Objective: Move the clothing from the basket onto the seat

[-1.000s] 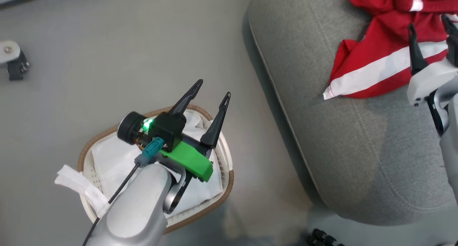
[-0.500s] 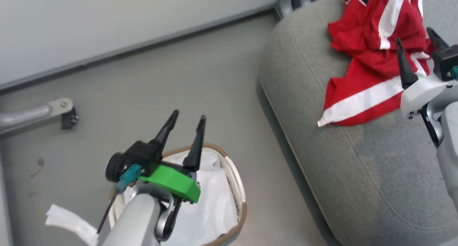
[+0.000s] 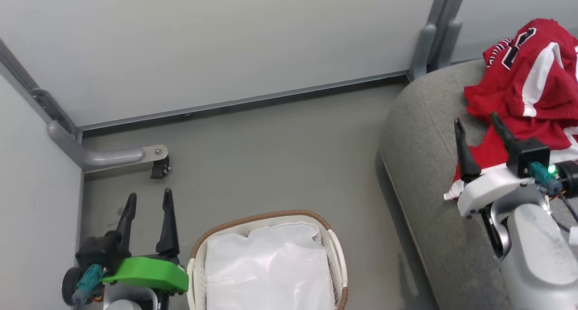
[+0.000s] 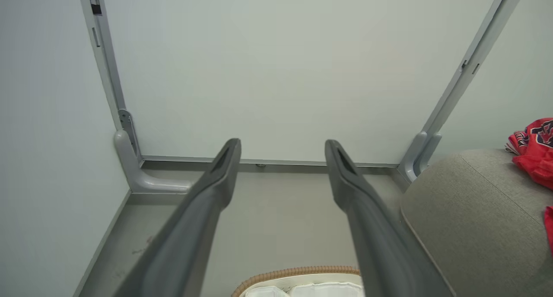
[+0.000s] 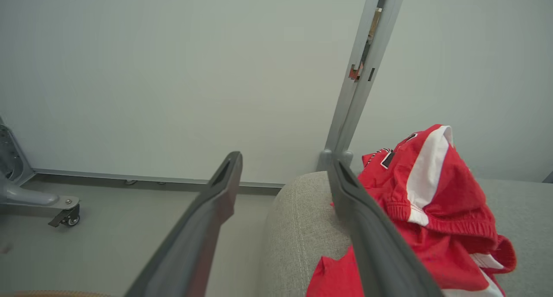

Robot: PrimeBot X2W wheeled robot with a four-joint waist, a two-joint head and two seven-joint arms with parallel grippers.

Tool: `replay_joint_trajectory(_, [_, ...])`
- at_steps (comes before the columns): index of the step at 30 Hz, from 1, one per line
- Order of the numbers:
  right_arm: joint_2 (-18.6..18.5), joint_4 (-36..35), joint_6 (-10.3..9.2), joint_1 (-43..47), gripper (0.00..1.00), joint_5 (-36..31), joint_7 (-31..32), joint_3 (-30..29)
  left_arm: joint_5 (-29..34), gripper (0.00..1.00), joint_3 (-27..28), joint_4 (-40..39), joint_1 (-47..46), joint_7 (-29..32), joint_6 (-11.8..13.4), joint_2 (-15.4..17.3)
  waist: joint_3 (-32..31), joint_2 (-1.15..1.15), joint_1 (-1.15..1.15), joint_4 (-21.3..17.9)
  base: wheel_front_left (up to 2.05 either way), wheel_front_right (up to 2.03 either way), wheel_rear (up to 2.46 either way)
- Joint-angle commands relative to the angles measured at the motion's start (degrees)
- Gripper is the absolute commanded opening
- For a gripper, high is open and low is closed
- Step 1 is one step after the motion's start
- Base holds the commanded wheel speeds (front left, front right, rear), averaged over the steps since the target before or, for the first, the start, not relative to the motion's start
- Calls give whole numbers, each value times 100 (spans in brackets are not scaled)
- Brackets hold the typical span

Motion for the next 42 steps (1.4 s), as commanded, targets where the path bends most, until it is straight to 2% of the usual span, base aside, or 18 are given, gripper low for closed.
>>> replay_joint_trajectory(1, [105,-105,-8,257,100,-75,-1,-38,63,100,125,-47,137,4,22,4,-268,0,0,339,0,0,0])
replay_joint_trajectory(4, [351,-329,-8,653,100,-69,-2,-122,86,100,312,-62,348,5,7,-14,-274,0,0,404,0,0,0])
replay_joint_trajectory(9, [555,-686,-8,1222,100,-80,-2,-119,14,100,434,-76,624,5,-14,-22,-258,0,0,458,0,0,0])
replay_joint_trajectory(19, [590,-1003,-8,1899,100,450,-2,-39,-303,100,236,-107,976,5,83,-21,-235,0,0,440,0,0,0])
replay_joint_trajectory(36, [592,-1020,-8,1918,100,455,-2,3,-205,100,146,33,836,5,105,-21,-224,0,0,374,0,0,0])
replay_joint_trajectory(37, [611,-1003,0,1879,0,426,0,9,-249,0,149,46,904,-1,113,-30,-223,0,0,374,0,0,0])
replay_joint_trajectory(42, [661,-794,0,1916,0,521,50,-14,-352,0,164,244,909,31,111,-55,-224,0,0,374,0,0,0])
